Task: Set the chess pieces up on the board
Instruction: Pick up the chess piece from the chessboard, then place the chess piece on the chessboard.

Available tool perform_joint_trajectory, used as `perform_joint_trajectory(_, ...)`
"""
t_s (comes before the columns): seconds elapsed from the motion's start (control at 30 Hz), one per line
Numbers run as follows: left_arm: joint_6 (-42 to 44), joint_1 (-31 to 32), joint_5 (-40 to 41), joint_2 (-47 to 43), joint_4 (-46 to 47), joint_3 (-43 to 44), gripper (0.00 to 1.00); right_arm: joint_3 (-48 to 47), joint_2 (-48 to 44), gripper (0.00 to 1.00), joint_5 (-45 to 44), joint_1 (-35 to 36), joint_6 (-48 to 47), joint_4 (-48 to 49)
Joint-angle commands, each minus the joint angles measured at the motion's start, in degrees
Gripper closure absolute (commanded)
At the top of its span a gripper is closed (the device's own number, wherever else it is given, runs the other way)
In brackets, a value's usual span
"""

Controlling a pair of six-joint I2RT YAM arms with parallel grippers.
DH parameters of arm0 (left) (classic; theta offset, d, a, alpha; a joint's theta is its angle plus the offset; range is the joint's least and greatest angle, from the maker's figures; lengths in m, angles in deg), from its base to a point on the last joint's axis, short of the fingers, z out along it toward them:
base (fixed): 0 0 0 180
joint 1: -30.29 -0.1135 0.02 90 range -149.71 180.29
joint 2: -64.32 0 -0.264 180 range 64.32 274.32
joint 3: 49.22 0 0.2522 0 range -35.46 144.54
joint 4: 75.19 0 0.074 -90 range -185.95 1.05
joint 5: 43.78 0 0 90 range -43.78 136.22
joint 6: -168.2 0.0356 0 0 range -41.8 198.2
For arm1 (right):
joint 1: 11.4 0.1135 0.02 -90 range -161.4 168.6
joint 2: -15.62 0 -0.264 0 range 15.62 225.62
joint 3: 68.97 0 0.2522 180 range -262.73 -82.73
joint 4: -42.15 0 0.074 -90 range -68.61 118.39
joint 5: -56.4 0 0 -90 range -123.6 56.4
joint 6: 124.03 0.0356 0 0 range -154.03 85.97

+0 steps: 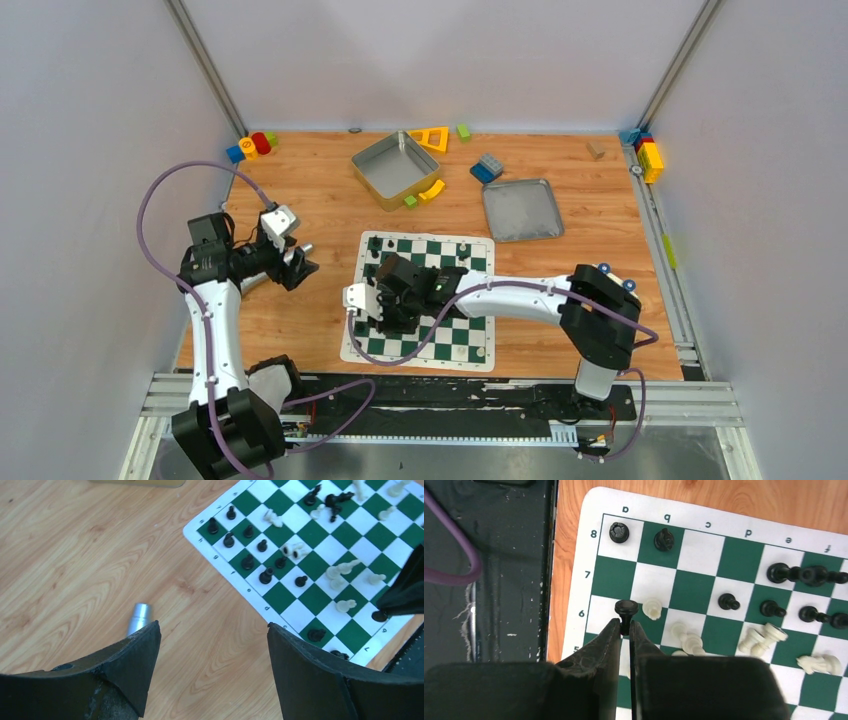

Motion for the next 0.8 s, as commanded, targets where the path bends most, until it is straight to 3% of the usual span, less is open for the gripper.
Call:
perform_joint_trajectory(0.0, 10.36, -0.24, -9.71, -1.94, -6.52, 1.23, 0.17, -2.09, -5.55, 1.0, 6.33, -3.52, 1.2, -1.99)
perform_joint_trajectory(0.1, 15.73, 1.6, -14.71, -2.57, -10.75, 1.73, 0.2, -2.71, -7.45, 1.0, 11.74, -8.46, 1.85, -3.08)
perform_joint_trajectory(0.27, 21.15, 12.08, -17.02, -3.45, -11.47, 2.19, 0.24, -4.16, -10.07, 1.0, 23.13, -15.6, 2.74, -4.41)
perform_joint_trajectory(0.5, 18.95, 28.16, -15.23, -0.51, -0.63, 2.86, 0.28, -7.66, -9.81, 1.0, 35.33, -21.88, 3.37, -9.62)
perform_joint_trajectory(0.77, 19.32, 41.24, -9.61, 7.96, 4.56, 6.7, 0.35, -8.96, -8.12, 1.0, 39.98, -24.72, 4.66, -11.13)
